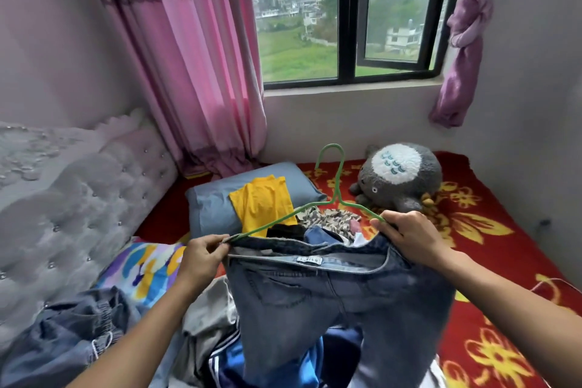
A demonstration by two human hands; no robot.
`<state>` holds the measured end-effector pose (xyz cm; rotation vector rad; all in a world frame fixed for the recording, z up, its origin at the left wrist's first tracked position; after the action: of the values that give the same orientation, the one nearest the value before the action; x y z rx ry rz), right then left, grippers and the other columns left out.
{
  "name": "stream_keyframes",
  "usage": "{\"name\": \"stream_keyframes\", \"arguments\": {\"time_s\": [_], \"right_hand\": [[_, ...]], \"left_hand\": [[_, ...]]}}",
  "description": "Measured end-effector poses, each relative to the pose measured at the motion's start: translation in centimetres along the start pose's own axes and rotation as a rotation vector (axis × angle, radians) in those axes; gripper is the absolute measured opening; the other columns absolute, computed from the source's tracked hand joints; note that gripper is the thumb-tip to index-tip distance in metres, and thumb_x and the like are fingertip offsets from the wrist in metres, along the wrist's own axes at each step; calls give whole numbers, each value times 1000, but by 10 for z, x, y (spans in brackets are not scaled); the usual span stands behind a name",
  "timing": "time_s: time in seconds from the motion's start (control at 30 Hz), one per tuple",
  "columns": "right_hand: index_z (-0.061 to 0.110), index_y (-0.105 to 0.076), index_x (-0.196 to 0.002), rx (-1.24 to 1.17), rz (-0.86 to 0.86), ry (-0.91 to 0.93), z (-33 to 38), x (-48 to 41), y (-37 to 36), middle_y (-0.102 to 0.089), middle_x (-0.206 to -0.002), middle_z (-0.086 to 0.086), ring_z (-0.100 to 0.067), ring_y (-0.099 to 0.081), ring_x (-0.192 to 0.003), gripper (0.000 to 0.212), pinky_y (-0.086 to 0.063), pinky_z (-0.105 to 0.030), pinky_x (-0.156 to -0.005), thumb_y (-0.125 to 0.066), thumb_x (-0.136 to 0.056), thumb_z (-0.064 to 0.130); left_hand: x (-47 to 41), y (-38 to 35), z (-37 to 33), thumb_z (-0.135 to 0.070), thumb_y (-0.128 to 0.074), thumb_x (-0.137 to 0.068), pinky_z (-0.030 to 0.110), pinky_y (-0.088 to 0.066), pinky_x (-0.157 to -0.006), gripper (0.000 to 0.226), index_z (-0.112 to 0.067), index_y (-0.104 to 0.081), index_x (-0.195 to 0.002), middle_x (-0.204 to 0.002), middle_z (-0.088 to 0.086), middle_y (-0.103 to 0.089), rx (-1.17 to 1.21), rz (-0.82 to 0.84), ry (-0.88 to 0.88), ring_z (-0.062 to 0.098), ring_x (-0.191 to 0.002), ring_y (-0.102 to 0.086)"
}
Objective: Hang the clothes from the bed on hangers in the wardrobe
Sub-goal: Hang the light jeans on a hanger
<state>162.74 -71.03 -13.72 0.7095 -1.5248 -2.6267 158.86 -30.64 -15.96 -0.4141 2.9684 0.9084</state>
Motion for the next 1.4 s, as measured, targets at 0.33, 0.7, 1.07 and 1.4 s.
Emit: {"name": "stream_keyframes", "arguments": {"time_s": [0.33,0.7,1.07,1.4], "right_hand": [[16,-57,-72,112,157,138,29,-24,-4,-58,-63,-5,-32,-59,-68,48,-41,-37,-60,-45,-92,57],[26,-37,-57,-108,63,132,55,-39,-20,-40,-52,8,-14,-35,-52,45,-41,-40,-58,-55,-92,49],[21,-55,-48,-212,-36,-173,25,-62,-8,-49,-43,10,0,-44,-45,64,-35,-27,-54,-42,-86,71],[22,-75,-89,-572,253,-288,58,-85,-46,-68,-80,1,-10,-58,-73,18,-46,-24,-62,-69,-86,39]], "left_hand": [[9,32,-39,-14,-52,-89,41,-40,-58,21,-3,-61,-73,-70,22,-65,-548,-334,-202,44,-70,-60],[-18,9,-27,-49,-57,-77,31,-38,-69,31,-25,-52,-95,-85,-4,-60,-254,113,-181,17,-81,-56],[-59,49,19,-50,-67,-63,36,-37,-51,48,-3,-56,-67,-54,2,-47,-71,-38,-216,11,-52,-38],[-81,98,56,-53,-67,-67,46,-47,-57,53,-2,-63,-79,-68,22,-60,-51,-55,-207,17,-57,-48]]}}
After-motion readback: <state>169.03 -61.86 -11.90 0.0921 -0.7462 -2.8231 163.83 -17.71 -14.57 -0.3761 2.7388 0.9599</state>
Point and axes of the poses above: each hand's wrist, its own x-axis away from the middle knuckle, its own y-axis out of the back of the hand, z = x × y, the point moved 6 cm from there along -x, towards the middle knuckle
